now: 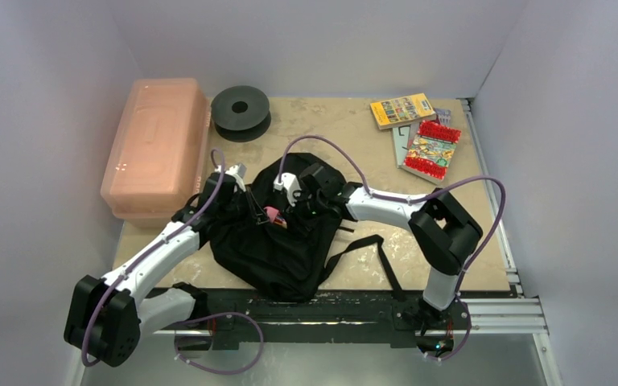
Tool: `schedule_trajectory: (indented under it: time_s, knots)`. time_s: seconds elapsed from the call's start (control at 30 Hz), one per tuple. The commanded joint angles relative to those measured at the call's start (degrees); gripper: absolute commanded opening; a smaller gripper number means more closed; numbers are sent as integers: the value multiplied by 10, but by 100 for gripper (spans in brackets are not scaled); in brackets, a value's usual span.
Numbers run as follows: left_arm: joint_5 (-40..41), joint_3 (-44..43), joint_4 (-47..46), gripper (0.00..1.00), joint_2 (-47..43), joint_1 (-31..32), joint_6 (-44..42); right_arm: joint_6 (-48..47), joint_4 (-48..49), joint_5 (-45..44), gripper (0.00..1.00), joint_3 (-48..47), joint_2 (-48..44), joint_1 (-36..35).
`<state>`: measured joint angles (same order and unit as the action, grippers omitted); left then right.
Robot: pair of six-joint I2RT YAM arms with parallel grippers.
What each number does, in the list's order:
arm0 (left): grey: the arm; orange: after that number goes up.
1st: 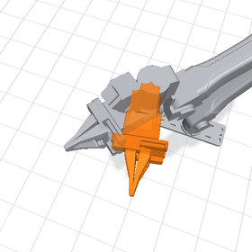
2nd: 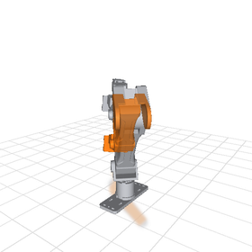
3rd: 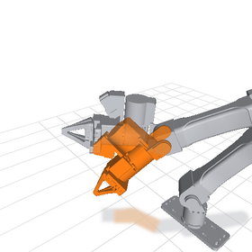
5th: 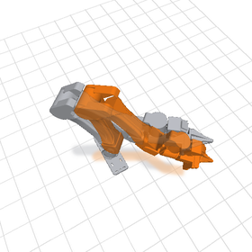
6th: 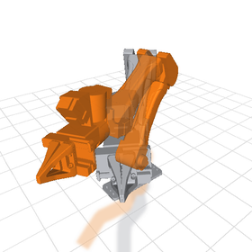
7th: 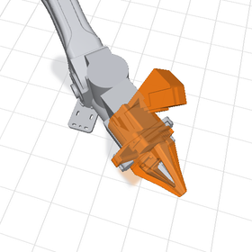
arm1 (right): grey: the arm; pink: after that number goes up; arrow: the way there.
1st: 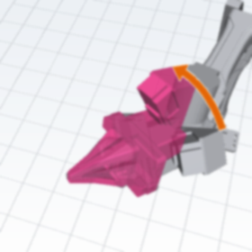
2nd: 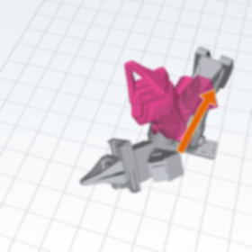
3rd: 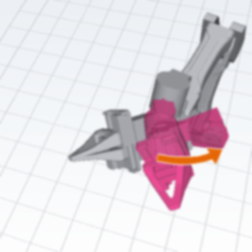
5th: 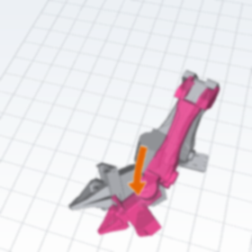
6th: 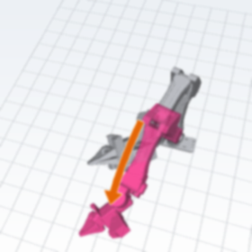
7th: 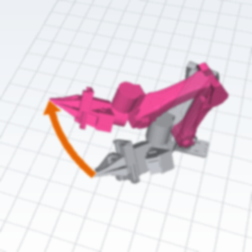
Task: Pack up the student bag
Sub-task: Place the stationery in the student bag.
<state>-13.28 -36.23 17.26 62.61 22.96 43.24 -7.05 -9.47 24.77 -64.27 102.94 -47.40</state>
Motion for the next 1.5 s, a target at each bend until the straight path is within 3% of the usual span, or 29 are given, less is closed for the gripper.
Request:
schedule_trajectory:
  time_s: [0.0, 0.17, 0.27, 0.47, 0.73, 0.83, 0.97, 1.27, 1.47]
  knots:
    - [26, -39, -21, 0, -31, -1, -26, -37, -49, -58, 17, -15, -14, -36]
    - [30, -42, -16, 0, -33, 0, -26, -48, -28, -232, 20, 0, -29, -79]
    - [20, -44, -11, 0, -26, 0, -19, -84, 15, -372, 14, 33, -43, -120]
    - [27, -57, 22, 0, -25, 0, -28, -182, 78, -481, 9, 58, -49, -139]
    - [31, -37, 27, 0, -42, 0, -25, -209, 41, -454, 11, 31, -68, -91]
    - [33, -40, 29, 0, -40, 0, -31, -275, 6, -388, 10, 43, -104, -85]
    - [18, -47, 22, 0, -29, 0, -36, -375, 25, -372, 9, 82, -146, -85]
    - [-7, -57, 15, 0, -27, 0, -45, -478, -30, -324, 11, 31, -103, -101]
    - [-26, -48, -9, 0, -25, 0, -34, -512, -11, -271, 16, 5, -100, -125]
